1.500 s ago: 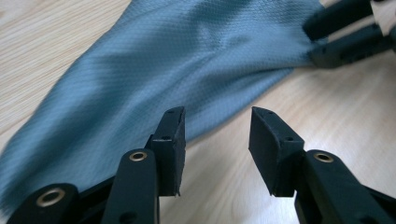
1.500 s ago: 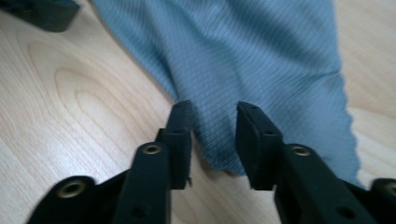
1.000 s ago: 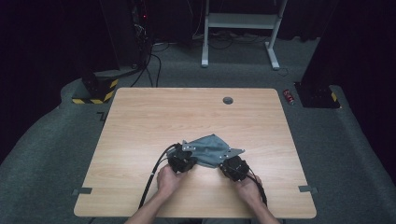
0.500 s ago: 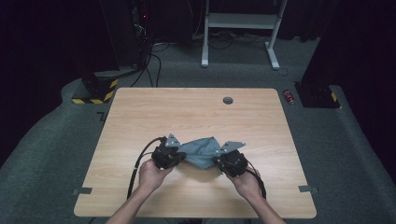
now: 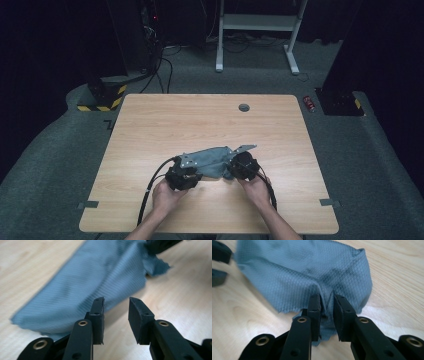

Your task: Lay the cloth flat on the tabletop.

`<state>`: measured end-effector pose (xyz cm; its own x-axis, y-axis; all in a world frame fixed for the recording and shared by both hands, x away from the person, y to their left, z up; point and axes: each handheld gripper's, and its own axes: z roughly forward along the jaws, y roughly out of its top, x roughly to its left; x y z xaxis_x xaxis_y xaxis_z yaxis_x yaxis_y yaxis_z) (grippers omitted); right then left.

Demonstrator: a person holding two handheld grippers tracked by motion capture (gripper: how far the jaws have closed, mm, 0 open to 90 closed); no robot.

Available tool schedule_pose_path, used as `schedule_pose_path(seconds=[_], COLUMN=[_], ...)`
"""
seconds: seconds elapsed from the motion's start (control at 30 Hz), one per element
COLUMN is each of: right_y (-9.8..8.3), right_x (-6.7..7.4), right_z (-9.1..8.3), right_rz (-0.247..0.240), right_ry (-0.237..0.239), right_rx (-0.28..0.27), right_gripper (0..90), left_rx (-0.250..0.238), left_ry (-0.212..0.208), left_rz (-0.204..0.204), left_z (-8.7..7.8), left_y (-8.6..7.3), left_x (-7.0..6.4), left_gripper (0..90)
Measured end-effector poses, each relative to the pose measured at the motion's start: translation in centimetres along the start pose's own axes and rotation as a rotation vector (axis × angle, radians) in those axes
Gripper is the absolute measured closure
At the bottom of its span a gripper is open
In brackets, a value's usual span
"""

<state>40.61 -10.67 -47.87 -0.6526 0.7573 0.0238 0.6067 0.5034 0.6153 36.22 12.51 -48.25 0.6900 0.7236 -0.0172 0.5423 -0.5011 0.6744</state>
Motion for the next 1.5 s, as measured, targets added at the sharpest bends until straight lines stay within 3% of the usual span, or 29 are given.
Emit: schedule_pose_path(seconds=[0.07,0.17,0.33,0.37,0.43,0.6,0.7,0.77,0.8,0.83,0.87,0.9,1.0,1.03,1.07,1.1,1.2,1.23,1.27,1.33,1.37,1.5], right_y=[-1.2,-2.1,-2.7,-2.7,-2.6,-2.8,-2.8,-2.9,-2.9,-3.1,-3.2,-3.4,-3.6,-3.8,-3.8,-3.6,-3.2,-2.9,-2.8,-2.9,-3.0,-3.7], right_x=[0.7,1.2,1.1,0.9,0.8,0.6,0.8,0.7,0.7,0.6,0.6,0.7,0.9,0.8,0.8,0.6,0.4,0.3,0.3,0.3,0.2,-0.2], right_z=[-0.9,-0.9,-0.1,0.4,0.8,1.3,1.2,0.8,0.8,-0.4,-0.8,-1.5,-2.6,-3.6,-3.6,-3.8,-3.4,-2.4,-2.0,-1.2,-1.0,-1.3], right_rz=[-0.052,-0.072,-0.065,-0.048,-0.043,-0.047,-0.074,-0.065,-0.065,-0.056,-0.062,-0.071,-0.094,-0.101,-0.101,-0.092,-0.082,-0.069,-0.068,-0.061,-0.061,-0.037], right_ry=[-0.013,-0.018,-0.017,-0.015,-0.023,-0.018,-0.029,-0.032,-0.032,-0.016,-0.014,-0.010,-0.009,-0.009,-0.009,-0.006,-0.009,-0.015,-0.017,-0.020,-0.021,-0.030], right_rx=[-0.032,-0.018,0.004,0.009,0.015,0.022,0.025,0.012,0.012,-0.018,-0.028,-0.039,-0.053,-0.063,-0.063,-0.063,-0.048,-0.028,-0.021,-0.002,0.002,-0.008], right_gripper=[75.3,74.7,72.5,70.2,70.1,82.0,88.7,89.3,89.3,89.3,89.4,89.4,89.4,89.4,89.4,89.3,89.3,89.0,88.9,88.4,87.4,86.2], left_rx=[0.012,0.013,0.008,0.010,0.032,0.052,0.070,0.069,0.069,0.056,0.056,0.051,0.055,0.083,0.083,0.132,0.148,0.147,0.137,0.122,0.105,0.059], left_ry=[-0.008,-0.002,0.025,0.038,0.040,0.066,0.048,0.015,0.015,-0.002,-0.002,-0.016,-0.039,-0.083,-0.083,-0.101,-0.082,-0.031,-0.028,-0.012,0.025,0.050], left_rz=[0.000,-0.009,-0.036,-0.070,-0.080,-0.057,-0.058,-0.043,-0.043,-0.011,-0.011,0.006,0.010,-0.003,-0.003,0.003,-0.014,-0.045,-0.055,-0.053,-0.021,-0.007], left_z=[0.9,1.6,3.2,4.1,4.9,5.7,5.6,4.6,4.6,3.4,3.4,2.1,1.0,0.5,0.5,0.5,1.1,1.7,1.8,1.7,1.1,-0.6], left_y=[0.1,0.4,1.8,2.3,2.7,2.8,3.0,3.0,3.0,2.9,2.9,2.7,2.7,2.8,2.8,3.0,2.9,2.7,2.5,2.3,1.8,0.4], left_x=[-0.3,-0.4,0.4,1.0,1.2,1.2,1.7,1.9,1.9,1.8,1.8,1.8,2.0,2.4,2.4,2.8,3.1,3.3,3.2,2.9,2.1,0.8], left_gripper=[64.0,60.7,58.6,58.4,58.2,66.0,80.2,87.2,88.0,88.6,88.8,89.1,89.2,89.1,88.9,88.6,80.0,73.6,70.9,64.2,62.7,60.9])
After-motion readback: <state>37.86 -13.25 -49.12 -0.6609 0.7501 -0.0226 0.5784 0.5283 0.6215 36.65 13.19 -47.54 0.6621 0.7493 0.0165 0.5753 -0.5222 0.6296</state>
